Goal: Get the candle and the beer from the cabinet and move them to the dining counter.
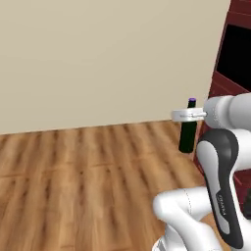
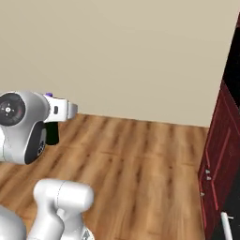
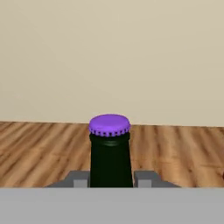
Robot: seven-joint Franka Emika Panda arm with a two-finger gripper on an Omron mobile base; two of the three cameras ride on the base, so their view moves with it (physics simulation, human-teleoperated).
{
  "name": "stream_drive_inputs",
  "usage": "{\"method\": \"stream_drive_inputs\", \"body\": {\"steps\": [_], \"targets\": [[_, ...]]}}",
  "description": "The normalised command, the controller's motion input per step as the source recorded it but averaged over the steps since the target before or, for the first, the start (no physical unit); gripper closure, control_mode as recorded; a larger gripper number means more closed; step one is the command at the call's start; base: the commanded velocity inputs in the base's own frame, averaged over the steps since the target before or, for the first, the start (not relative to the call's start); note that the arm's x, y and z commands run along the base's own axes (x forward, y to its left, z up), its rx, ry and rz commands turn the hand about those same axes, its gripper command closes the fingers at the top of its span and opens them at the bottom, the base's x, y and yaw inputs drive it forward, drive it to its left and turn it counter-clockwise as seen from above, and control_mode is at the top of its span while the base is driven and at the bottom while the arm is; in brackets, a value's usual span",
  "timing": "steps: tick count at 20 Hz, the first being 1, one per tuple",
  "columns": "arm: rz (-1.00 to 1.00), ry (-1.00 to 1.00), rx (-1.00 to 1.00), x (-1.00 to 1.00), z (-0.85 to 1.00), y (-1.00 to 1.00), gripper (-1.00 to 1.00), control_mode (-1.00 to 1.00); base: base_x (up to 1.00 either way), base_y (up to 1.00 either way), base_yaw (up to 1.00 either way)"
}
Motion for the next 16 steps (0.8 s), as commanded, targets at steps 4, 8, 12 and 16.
{"method": "stream_drive_inputs", "body": {"steps": [4, 8, 12, 16], "targets": [[0.00, 0.00, 0.00, 0.00, 0.00, 0.00, 1.00, 1.00, 1.00, 0.62, 0.45], [0.00, 0.00, 0.00, 0.00, 0.00, 0.00, 1.00, 1.00, 1.00, 0.42, 0.54], [0.00, 0.00, 0.00, 0.00, 0.00, 0.00, 1.00, 1.00, 1.00, 0.00, 0.69], [0.00, 0.00, 0.00, 0.00, 0.00, 0.00, 1.00, 1.00, 1.00, -0.25, 0.62]]}}
